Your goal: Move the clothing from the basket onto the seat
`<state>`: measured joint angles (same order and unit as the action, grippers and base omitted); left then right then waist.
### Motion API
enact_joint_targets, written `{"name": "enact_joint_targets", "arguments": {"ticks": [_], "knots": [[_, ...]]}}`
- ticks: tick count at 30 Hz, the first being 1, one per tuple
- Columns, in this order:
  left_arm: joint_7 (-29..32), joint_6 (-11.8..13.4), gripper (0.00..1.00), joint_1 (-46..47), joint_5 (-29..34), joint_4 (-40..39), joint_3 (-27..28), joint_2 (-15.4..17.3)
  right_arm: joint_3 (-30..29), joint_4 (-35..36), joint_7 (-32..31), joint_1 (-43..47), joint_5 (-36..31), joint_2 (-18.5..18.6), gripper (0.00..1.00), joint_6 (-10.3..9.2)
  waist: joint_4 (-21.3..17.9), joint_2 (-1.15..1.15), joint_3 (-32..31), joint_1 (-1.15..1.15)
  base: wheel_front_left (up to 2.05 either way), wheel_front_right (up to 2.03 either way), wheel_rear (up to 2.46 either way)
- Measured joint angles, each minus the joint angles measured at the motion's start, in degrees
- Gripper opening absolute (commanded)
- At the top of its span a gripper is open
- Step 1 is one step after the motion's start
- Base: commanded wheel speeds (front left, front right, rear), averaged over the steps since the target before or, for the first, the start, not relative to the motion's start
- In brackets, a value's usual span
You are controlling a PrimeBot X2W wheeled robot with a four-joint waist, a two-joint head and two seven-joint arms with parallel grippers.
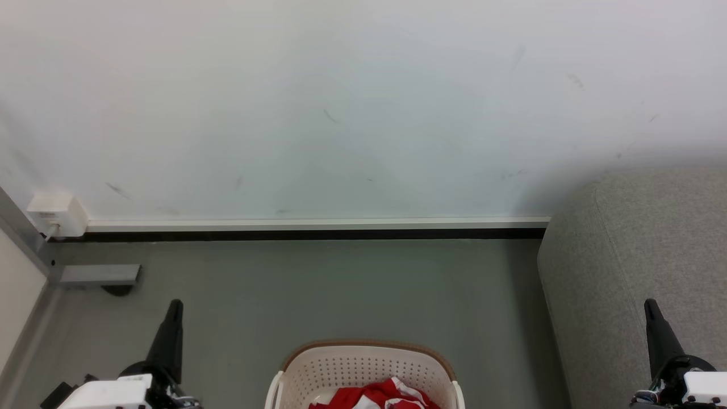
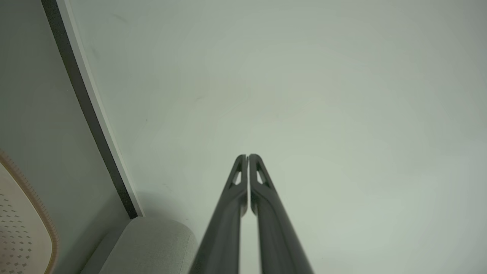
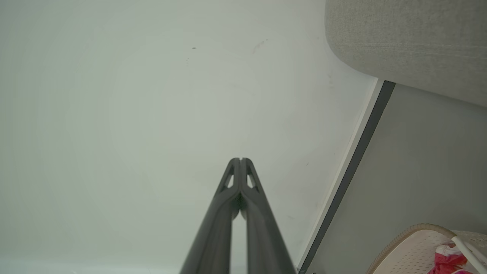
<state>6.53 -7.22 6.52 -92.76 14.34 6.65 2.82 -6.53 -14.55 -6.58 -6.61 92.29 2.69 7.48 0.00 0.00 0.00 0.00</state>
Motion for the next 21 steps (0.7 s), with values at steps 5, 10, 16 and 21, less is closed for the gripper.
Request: {"name": "enact_joint_targets", "arguments": {"ticks": [5,10,16,21], "knots": [[0.0,0.0,0.0,0.0,0.0,0.0,0.0,0.0,0.0,0.0,0.0,0.0,0.0,0.0,0.0,0.0,0.0,0.0,0.0,0.0,0.0,0.0,0.0],[0.0,0.0,0.0,0.0,0.0,0.0,0.0,0.0,0.0,0.0,0.0,0.0,0.0,0.0,0.0,0.0,0.0,0.0,0.0,0.0,0.0,0.0,0.0],[0.0,0.0,0.0,0.0,0.0,0.0,0.0,0.0,0.0,0.0,0.0,0.0,0.0,0.0,0.0,0.0,0.0,0.0,0.0,0.0,0.0,0.0,0.0],[0.0,0.0,0.0,0.0,0.0,0.0,0.0,0.0,0.0,0.0,0.0,0.0,0.0,0.0,0.0,0.0,0.0,0.0,0.0,0.0,0.0,0.0,0.0]]}}
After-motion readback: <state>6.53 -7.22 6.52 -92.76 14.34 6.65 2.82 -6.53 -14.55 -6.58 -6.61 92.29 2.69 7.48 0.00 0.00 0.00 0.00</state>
